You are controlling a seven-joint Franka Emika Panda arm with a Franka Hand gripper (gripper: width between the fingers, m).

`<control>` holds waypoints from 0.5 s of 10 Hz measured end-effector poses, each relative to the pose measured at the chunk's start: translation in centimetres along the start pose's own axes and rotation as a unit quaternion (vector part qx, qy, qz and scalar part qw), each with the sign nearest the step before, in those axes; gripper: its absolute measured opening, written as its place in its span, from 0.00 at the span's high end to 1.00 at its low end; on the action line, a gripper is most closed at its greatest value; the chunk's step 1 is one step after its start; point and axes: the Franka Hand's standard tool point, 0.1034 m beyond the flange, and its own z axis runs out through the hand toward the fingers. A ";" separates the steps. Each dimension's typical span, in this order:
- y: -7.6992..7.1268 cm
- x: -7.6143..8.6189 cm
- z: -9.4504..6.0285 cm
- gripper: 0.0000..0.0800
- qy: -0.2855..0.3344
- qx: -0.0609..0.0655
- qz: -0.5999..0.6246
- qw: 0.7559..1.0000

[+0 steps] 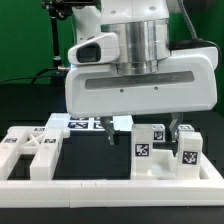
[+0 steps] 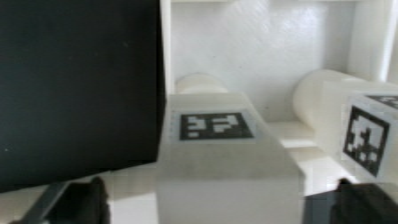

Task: Assemble chair

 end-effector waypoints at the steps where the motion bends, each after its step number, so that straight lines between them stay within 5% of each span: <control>1: 0.0 0.0 0.0 0.42 0.000 0.000 0.039 0.999; 2: 0.0 0.0 0.0 0.64 0.000 0.000 0.059 0.998; 5: -0.8 0.0 0.1 0.64 0.008 0.003 0.251 0.968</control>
Offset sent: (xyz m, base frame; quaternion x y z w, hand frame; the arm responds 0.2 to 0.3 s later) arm 0.0000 0.0000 0.0000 0.0000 0.0000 0.1296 0.9916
